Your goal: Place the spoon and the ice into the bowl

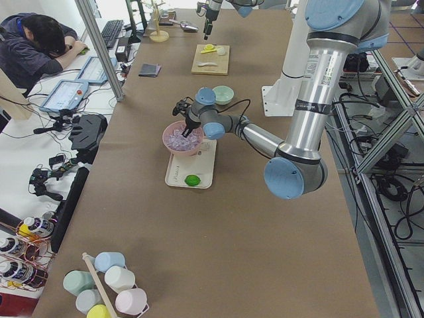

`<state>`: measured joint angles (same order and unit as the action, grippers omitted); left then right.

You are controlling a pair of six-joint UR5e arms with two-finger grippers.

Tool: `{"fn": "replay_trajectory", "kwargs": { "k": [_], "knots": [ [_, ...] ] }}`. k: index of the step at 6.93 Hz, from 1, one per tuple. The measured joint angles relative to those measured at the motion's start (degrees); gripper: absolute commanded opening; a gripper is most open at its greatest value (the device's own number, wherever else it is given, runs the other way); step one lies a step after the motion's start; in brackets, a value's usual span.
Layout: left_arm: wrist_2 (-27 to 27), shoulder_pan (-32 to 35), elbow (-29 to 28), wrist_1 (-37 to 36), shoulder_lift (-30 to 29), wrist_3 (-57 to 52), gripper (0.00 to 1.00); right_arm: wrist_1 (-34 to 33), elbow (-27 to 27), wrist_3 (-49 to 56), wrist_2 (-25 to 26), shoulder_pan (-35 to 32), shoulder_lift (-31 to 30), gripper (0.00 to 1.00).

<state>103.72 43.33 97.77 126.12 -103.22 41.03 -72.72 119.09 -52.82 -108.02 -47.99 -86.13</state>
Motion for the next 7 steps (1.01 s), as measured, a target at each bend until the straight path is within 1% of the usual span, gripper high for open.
{"fn": "replay_trajectory", "kwargs": {
  "k": [1, 2, 3, 4, 7],
  "knots": [
    [-0.13, 0.00, 0.18, 0.07, 0.03, -0.04, 0.00, 0.02, 0.00, 0.00, 0.00, 0.00, 0.02, 1.00],
    [-0.09, 0.01, 0.67, 0.11, 0.06, -0.06, 0.40, 0.03, 0.00, 0.00, 0.00, 0.00, 0.06, 1.00],
    [0.08, 0.02, 1.26, 0.06, 0.07, -0.18, 0.73, 0.03, 0.00, 0.00, 0.00, 0.00, 0.07, 1.00],
    [0.26, 0.02, 1.54, -0.04, 0.06, -0.47, 0.86, 0.03, 0.00, 0.00, 0.00, 0.02, 0.09, 1.00],
    [0.35, 0.49, 1.27, -0.27, 0.05, -1.80, 0.87, 0.03, 0.00, 0.00, 0.02, 0.14, 0.08, 1.00]
  ]
}}
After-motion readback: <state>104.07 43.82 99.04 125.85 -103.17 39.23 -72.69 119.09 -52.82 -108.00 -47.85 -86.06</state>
